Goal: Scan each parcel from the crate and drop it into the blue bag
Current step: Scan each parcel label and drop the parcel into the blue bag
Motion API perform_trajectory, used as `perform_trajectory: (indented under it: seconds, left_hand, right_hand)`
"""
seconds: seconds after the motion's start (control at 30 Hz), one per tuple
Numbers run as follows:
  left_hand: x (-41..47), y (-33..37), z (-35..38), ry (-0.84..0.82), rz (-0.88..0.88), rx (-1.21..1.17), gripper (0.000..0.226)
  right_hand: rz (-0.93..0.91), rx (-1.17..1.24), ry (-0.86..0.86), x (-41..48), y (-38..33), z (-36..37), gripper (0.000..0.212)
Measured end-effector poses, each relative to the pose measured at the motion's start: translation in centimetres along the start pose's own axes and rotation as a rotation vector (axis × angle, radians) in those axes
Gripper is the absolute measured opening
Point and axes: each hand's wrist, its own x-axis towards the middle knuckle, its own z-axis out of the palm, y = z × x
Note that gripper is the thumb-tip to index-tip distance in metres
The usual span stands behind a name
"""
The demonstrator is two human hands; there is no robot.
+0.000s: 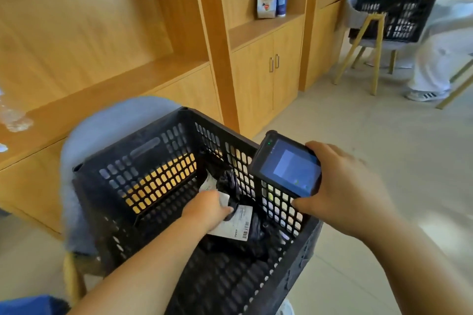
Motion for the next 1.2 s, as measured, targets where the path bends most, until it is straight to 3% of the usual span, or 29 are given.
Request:
perform_trajectory:
  seconds: [0.1, 0.23, 0.33, 0.43, 0.57, 0.87, 1.2]
  left_hand:
    - [4.1, 0.9, 1.0, 0.053, -0.051, -0.114, 0.067]
    - [8.3, 1.3, 2.2, 0.11, -0.127, -0.183, 0.072]
    - [10.8, 1.1, 2.8, 0.124, -0.235, -0.234, 0.063]
    - [11.9, 0.9, 3.2, 0.177, -0.267, -0.147, 0.034]
    - [11.2, 0.2, 2.6, 0.233, -0.21, -0.084, 0.031]
    - [2.0, -3.5, -5.8, 0.399, -0.111, -0.083, 0.032]
    - [-15.2, -7.5, -12.1, 0.793, 0.061, -0.108, 0.025]
  right_hand:
    - [-0.016, -0.037, -0.01, 1.4, 0.4, 0.7, 0.079]
    - [-0.018, -0.059, -0.024, 2.5, 0.7, 1.6, 0.082]
    - [-0.018, -0.062, -0.025, 3.0, 1.1, 2.2, 0.077]
    - [-0.012, -0.052, -0.016, 3.5, 1.7, 2.4, 0.073]
    - [0.002, -0.045, 0.013, 3.5, 2.1, 2.5, 0.073]
    - [-0.012, 0.049, 0.022, -0.3, -0.2, 1.0, 0.073]
    - [-0.122, 0.162, 0.041, -7.6, -4.7, -1.8, 0.087]
